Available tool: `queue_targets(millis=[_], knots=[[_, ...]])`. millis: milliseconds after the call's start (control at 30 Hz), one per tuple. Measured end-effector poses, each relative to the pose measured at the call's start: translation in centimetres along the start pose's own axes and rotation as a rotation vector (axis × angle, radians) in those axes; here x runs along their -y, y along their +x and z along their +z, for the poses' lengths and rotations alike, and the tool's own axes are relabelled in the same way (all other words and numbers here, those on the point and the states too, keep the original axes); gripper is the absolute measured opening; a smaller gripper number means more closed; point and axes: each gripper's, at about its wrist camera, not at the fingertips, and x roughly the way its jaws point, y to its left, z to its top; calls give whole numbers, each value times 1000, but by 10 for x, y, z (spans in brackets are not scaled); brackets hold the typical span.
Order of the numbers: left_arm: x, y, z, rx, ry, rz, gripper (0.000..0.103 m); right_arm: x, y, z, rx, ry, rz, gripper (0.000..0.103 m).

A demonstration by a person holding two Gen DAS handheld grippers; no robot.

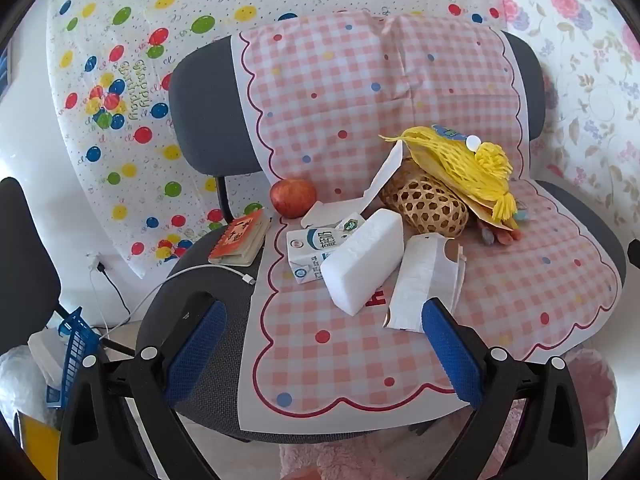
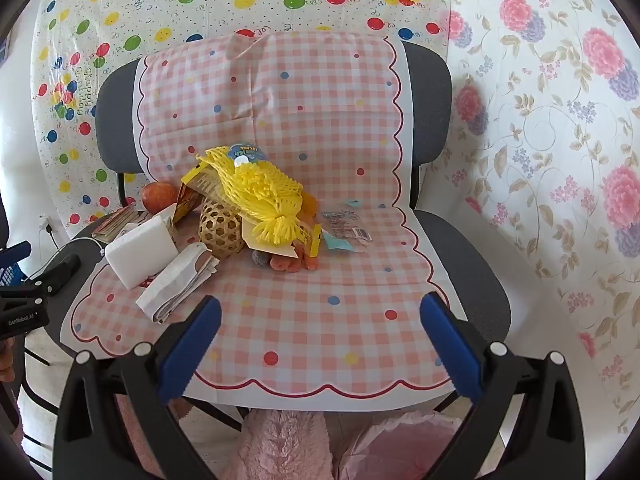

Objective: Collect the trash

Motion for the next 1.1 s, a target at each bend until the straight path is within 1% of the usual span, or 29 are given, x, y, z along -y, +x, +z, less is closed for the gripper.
queue_targets(millis=[600,700,733,767,933,1000,1100], knots=[[0,-5,0,1,2,0,97,1,1,-1,-4,6,2,97],[0,0,0,-6,-5,1,97,-2,1,0,-4,3,3,97],[1,4,-4,-7,-7,2,97,-1,1,-1,-4,2,3,97],[2,5,-5,-7,-7,2,97,4,2,-2,-4,1,4,97],[6,8,-10,-6,-4,1,97,1,2,-1,-5,2,1,97],[-1,7,-6,-7,-6,0,97,-1,2,-3,-5,3,1,97],[-1,10,-8,-5,-6,-1,97,0,2,-2,-4,3,2,97]])
